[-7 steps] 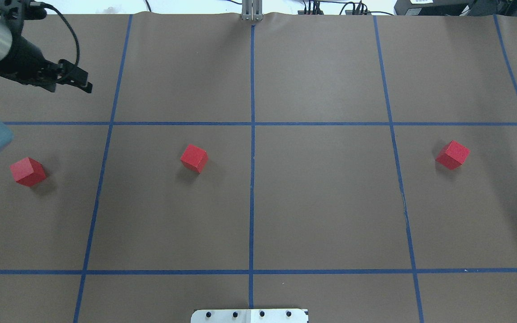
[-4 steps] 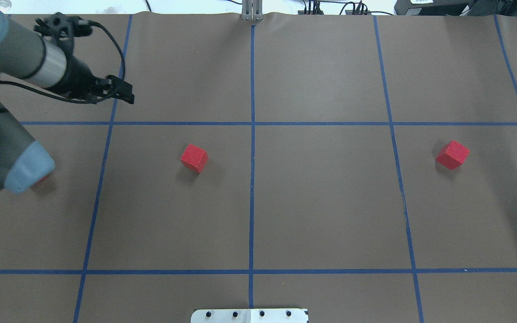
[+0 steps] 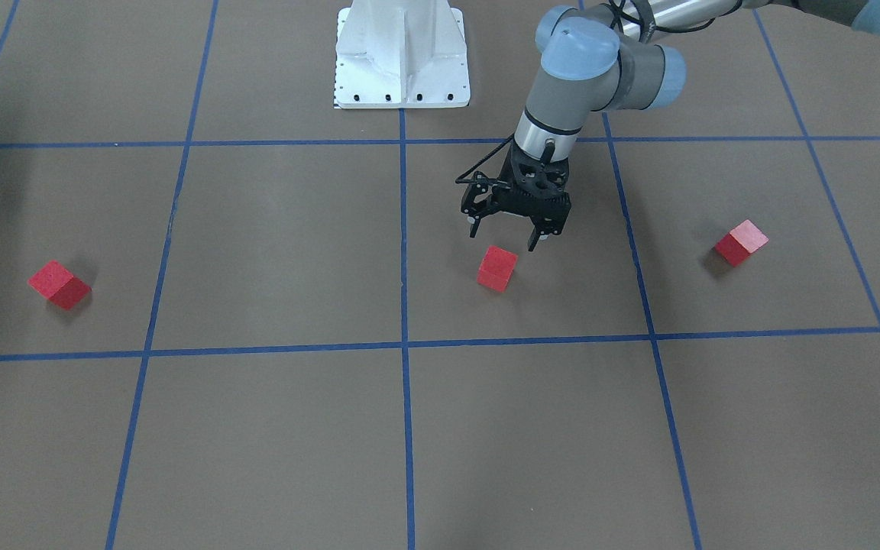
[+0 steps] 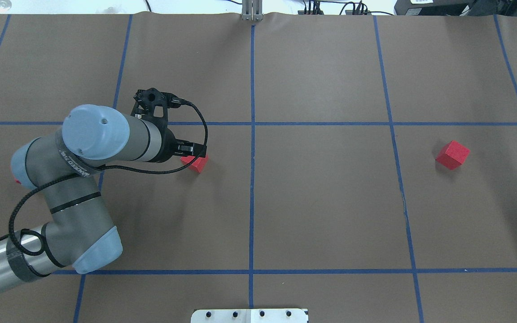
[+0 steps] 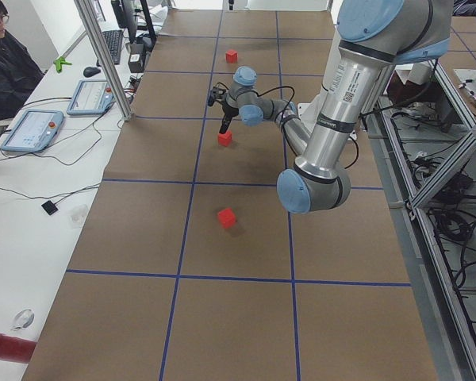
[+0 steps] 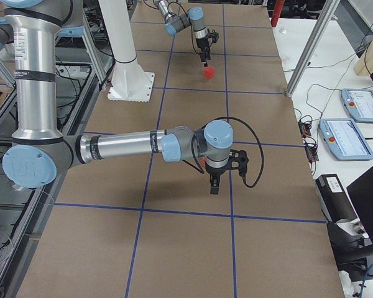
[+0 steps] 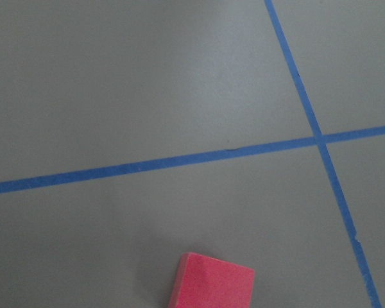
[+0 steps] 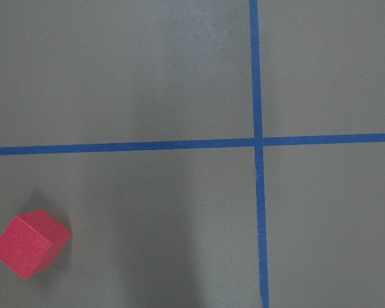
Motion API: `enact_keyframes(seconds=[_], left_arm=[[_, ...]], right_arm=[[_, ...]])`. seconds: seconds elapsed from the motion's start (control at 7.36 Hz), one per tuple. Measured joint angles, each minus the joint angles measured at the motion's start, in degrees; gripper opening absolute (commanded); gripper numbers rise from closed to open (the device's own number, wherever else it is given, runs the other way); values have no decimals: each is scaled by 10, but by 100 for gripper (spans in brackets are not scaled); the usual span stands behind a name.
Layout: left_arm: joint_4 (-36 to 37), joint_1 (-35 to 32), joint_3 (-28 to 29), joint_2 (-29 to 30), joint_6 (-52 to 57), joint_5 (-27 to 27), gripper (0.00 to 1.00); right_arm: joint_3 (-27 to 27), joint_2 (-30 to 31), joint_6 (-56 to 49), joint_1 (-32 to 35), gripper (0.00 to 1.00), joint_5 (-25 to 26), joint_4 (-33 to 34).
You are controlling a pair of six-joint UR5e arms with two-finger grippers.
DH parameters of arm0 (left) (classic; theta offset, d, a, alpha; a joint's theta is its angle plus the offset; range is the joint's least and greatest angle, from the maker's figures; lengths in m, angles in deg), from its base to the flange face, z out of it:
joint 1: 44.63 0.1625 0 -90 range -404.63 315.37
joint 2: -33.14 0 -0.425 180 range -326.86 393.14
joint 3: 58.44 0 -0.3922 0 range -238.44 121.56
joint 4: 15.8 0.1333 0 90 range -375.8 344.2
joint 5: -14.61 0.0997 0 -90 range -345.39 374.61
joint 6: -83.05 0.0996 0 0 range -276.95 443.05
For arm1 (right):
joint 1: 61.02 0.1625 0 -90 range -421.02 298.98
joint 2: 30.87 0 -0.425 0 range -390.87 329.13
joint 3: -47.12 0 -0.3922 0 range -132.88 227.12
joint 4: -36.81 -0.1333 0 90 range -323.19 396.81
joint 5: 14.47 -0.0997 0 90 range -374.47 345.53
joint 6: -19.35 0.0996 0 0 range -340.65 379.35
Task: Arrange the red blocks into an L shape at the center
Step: 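Move the left gripper over the red cube left of center, then grasp the red cube with the left gripper and carry it toward center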
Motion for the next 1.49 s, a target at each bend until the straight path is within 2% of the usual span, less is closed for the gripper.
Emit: enact_keyframes(seconds=[1.22,1.36,1.49], left_arm=[[-4,5,65,19,24,8,98],[-5,6,74,22,24,8,93],[-8,6,80,24,23,8,72]], right_arm=[[5,-3,-1,0,99,-4,1],[5,-3,-1,0,99,-6,1],[4,-3,-1,1,99,-8,2]])
